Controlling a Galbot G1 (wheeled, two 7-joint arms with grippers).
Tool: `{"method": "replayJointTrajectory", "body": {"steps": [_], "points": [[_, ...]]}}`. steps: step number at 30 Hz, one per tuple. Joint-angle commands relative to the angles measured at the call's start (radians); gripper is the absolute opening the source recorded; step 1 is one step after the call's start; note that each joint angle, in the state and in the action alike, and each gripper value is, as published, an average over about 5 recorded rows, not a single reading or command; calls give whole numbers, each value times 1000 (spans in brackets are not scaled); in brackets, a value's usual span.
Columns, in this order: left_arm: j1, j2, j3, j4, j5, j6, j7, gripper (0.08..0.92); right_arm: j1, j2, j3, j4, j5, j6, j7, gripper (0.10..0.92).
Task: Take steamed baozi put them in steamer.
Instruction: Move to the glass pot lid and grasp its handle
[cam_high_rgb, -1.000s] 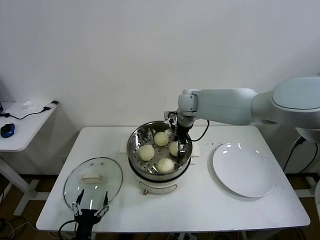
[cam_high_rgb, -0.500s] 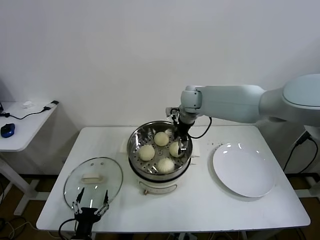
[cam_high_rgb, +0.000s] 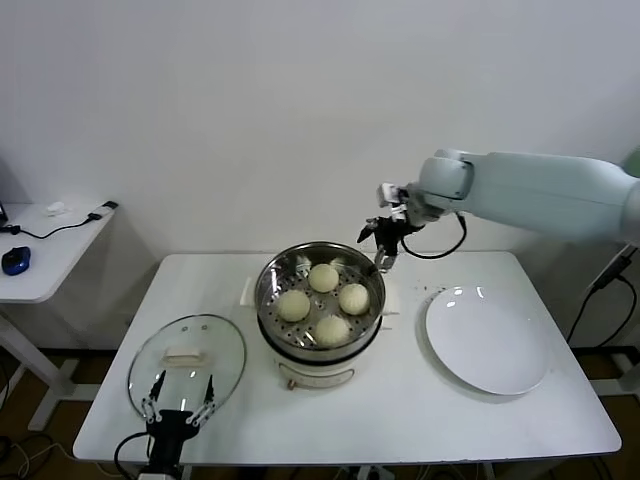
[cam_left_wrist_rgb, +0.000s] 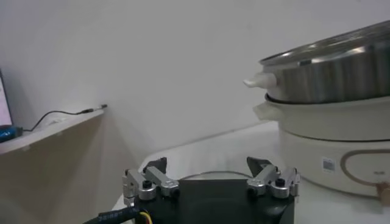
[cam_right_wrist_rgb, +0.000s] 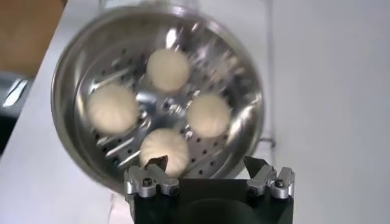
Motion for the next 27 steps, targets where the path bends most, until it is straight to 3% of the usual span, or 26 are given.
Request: {"method": "replayJointTrajectory", "body": {"steps": [1,10,18,22,27], "points": [[-14,-13,-22,-28,-6,11,8,823,-418,-450,521,223,53,198,358,823],[-5,-7,-57,-91,-38,47,23,823,-1248,-565,1351,339,-67,226,491,823],[-10,-11,-73,-96,48,56,38,823,-1809,-390,1933,453,-130,176,539,823],[-9,-2,-107,-107,234,61,45,823,-1996,-243,2121,497,-199,151,535,823],[-34,19,-204,-103,768,9,52,823,-2131,-87,2237,509,-276,150,509,823]]}}
